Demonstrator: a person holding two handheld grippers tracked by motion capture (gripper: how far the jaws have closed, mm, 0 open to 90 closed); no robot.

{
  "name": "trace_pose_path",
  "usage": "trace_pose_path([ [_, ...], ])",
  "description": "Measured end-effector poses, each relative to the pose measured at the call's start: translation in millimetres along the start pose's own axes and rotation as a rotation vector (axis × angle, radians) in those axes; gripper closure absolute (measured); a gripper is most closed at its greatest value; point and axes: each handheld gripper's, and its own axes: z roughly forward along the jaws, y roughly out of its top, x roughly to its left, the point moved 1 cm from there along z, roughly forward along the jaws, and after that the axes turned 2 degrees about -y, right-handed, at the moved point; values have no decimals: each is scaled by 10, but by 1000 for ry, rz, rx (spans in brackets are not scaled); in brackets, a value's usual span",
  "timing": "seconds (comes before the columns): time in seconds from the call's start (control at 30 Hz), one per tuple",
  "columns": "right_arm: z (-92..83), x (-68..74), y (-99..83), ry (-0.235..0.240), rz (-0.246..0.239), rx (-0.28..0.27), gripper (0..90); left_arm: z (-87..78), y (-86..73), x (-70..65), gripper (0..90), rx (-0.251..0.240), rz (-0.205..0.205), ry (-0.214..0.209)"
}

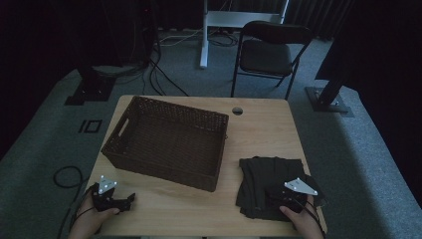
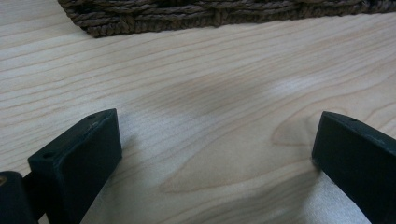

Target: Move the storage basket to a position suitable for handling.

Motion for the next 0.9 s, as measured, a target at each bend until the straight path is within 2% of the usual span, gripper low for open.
trace_pose_path([
  [0.1,-3,3,-1,-2,-3,-2,126,-16,-17,6,20,0,30,-30],
  [0.3,-14,10,-2,-2,-1,-15,128,-41,-42,23,20,-1,56,-56],
  [0.4,-27,21,12,6,6,-18,128,-58,-41,56,25,-8,37,-79],
  [0.47,-40,36,36,12,12,-12,129,-74,-37,81,59,-10,39,-71],
  [0.63,-49,115,134,41,25,-31,127,-128,-18,126,58,-25,34,-74],
  [0.9,-48,223,330,56,26,-68,128,-205,15,210,58,-48,26,-65],
])
